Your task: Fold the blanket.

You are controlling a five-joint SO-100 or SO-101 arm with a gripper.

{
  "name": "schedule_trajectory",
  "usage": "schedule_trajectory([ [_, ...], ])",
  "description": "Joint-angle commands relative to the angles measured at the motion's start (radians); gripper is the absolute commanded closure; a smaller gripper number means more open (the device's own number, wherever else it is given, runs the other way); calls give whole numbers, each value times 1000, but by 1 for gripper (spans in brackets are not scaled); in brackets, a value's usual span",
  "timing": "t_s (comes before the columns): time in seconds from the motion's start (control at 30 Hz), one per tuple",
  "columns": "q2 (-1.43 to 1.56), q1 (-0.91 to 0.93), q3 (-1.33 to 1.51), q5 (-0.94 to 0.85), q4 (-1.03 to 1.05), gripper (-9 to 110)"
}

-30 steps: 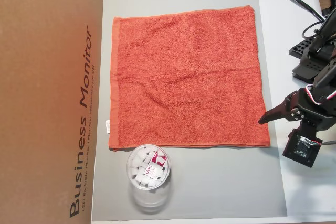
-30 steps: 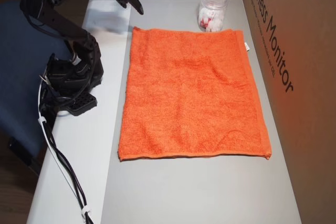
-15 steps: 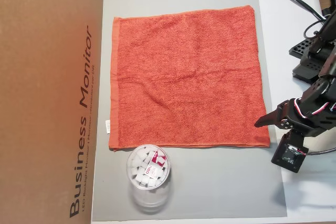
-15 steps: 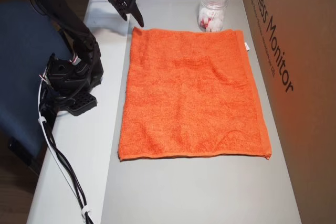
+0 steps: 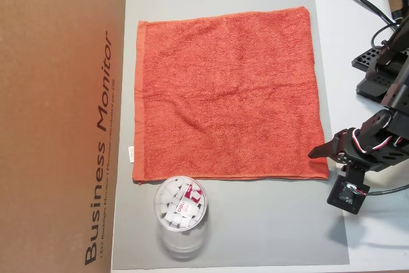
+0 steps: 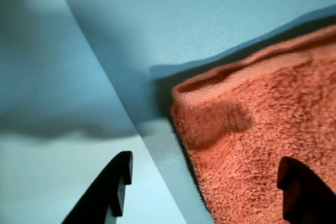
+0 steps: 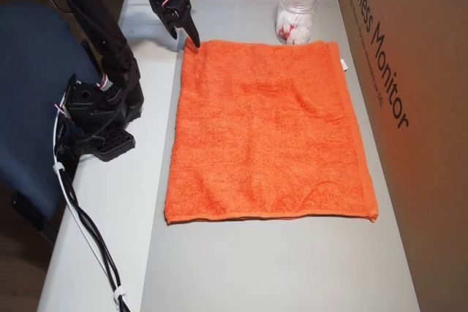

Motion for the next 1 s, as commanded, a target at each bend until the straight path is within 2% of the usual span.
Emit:
schedule_trajectory([
  [0.0,-20,-8,-54,3,-29,73],
  [0.37,-181,-14,-192,0,-34,73],
  [0.97,-187,21,-176,-2,48,74],
])
